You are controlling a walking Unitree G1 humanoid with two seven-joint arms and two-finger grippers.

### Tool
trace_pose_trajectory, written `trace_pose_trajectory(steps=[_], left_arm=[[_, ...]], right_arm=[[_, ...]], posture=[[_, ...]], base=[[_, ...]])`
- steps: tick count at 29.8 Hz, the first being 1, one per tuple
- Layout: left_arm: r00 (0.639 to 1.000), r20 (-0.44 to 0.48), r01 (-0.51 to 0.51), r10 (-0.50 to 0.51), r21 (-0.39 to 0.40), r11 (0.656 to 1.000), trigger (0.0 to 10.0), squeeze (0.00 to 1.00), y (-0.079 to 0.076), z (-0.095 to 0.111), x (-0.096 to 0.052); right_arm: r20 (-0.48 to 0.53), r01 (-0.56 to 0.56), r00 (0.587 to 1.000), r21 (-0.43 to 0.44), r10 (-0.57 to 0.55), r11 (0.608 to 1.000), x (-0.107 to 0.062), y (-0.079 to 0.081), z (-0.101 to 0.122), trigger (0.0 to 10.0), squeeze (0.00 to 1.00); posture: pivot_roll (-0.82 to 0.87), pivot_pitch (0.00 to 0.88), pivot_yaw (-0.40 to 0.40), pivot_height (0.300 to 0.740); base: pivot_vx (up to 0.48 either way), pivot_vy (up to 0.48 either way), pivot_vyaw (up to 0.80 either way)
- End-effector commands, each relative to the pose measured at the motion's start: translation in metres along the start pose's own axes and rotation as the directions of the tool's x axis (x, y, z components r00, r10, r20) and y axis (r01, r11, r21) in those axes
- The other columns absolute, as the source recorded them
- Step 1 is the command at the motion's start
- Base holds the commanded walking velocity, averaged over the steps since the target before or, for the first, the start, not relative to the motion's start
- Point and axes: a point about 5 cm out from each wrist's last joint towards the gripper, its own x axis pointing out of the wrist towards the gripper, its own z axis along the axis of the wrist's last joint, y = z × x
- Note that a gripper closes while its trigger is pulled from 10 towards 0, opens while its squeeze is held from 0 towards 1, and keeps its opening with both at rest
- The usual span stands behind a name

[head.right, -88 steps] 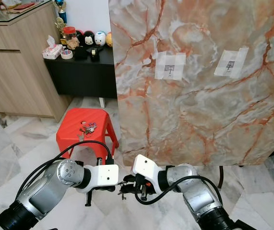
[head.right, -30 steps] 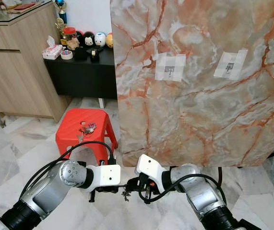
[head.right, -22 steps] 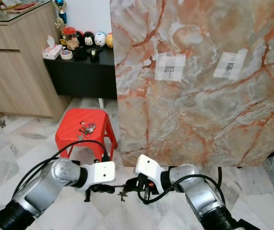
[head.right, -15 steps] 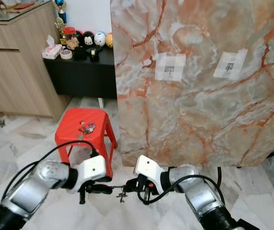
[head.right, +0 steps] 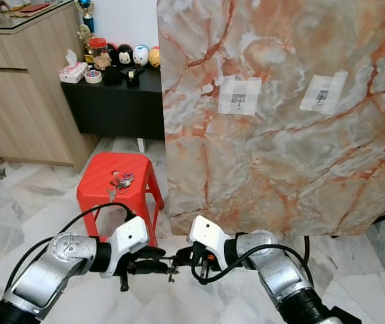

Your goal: Hang keys on a hook

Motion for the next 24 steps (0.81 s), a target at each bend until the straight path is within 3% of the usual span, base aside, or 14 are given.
trace_pose_trajectory(steps=[1,11,24], left_arm=[[1.0,0.003,-0.008,0.008,-0.013,1.0,10.0,0.0,0.0,-0.002,-0.003],[0.999,-0.036,-0.022,0.02,-0.037,0.999,10.0,0.0,0.001,-0.015,-0.012],[0.999,-0.022,-0.025,0.025,-0.015,1.0,10.0,0.0,0.002,-0.013,0.001]], right_arm=[[0.025,0.018,1.0,-0.017,-0.017,1.0,-0.004,-0.005,0.006,0.0,0.0],[0.026,0.015,1.0,-0.024,-0.014,1.0,-0.003,-0.006,0.008,0.0,0.0],[0.029,-0.005,1.0,-0.029,0.005,1.0,-0.001,-0.004,0.009,0.0,0.0]], posture=[[0.05,0.0,-0.081,0.74],[0.05,0.0,-0.079,0.74],[0.05,0.0,-0.089,0.74]], base=[[0.0,0.0,0.0],[0.0,0.0,0.0],[0.0,0.0,0.0]])
